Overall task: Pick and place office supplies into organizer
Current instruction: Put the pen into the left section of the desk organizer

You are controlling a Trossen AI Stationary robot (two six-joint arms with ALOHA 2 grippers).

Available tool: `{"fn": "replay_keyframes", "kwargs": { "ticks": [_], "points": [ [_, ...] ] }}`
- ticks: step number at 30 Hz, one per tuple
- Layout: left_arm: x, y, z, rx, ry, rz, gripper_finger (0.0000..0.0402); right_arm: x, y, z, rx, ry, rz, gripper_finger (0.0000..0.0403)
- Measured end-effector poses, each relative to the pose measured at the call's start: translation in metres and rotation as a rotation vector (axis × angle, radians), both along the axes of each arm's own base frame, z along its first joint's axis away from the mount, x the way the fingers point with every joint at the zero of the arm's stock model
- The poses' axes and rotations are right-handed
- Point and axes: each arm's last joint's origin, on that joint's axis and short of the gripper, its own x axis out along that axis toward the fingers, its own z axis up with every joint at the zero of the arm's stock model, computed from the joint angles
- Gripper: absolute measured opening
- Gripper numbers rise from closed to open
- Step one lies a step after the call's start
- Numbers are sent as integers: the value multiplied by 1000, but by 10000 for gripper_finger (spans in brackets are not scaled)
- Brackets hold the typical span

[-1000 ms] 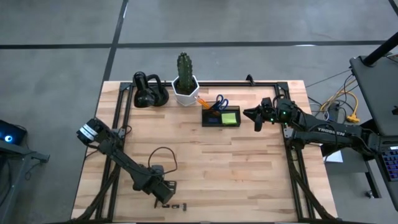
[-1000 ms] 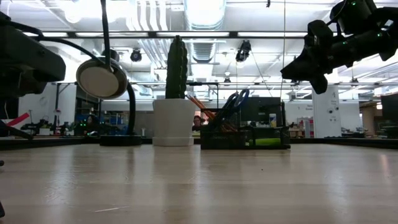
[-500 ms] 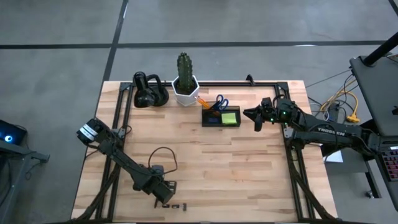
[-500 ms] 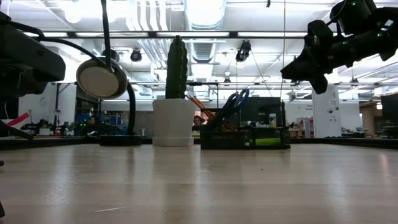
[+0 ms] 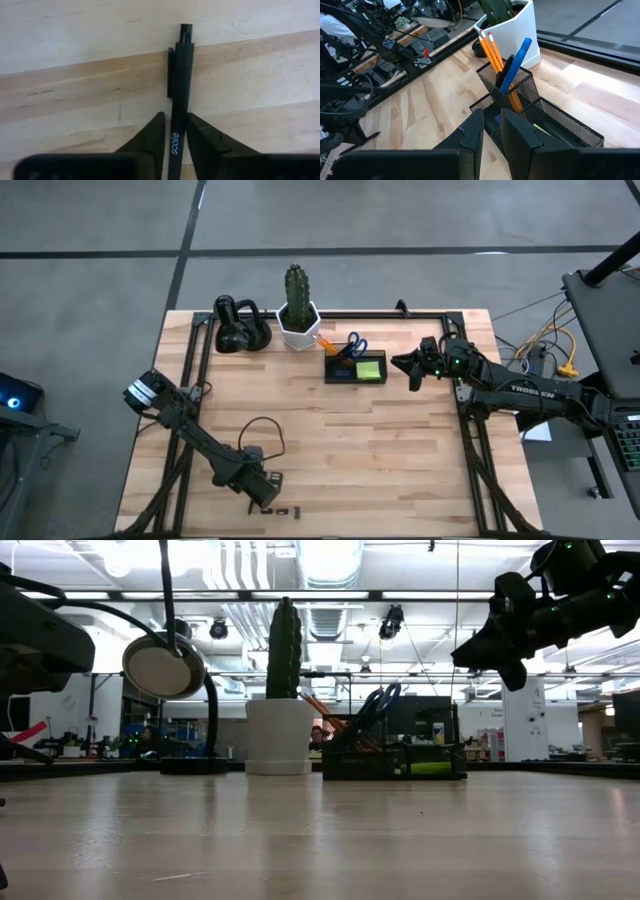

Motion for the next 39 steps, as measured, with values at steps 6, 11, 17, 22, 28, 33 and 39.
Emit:
{"fn": "replay_keyframes", "kwargs": {
  "ticks": [6, 11, 17, 22, 28, 33, 39],
  "points": [
    [0, 0, 0, -2, -7, -10, 10, 0, 0, 0, 0, 0, 1, 57],
    [1, -1, 0, -3, -20, -51, 11, 0, 0, 0, 0, 0, 1, 57],
    [1, -1, 2, 6, -36, -60, 11, 0, 0, 0, 1, 0, 1, 57],
    [2, 0, 7, 23, -84, -77, 10, 0, 0, 0, 1, 1, 1, 57],
    [1, 2, 10, 23, -88, -92, 9, 0, 0, 0, 1, 0, 1, 57],
    [3, 0, 11, 10, -123, -122, 9, 0, 0, 0, 1, 1, 1, 57],
    [6, 0, 12, 32, -166, -119, 9, 0, 0, 0, 1, 0, 1, 57]
  ]
}}
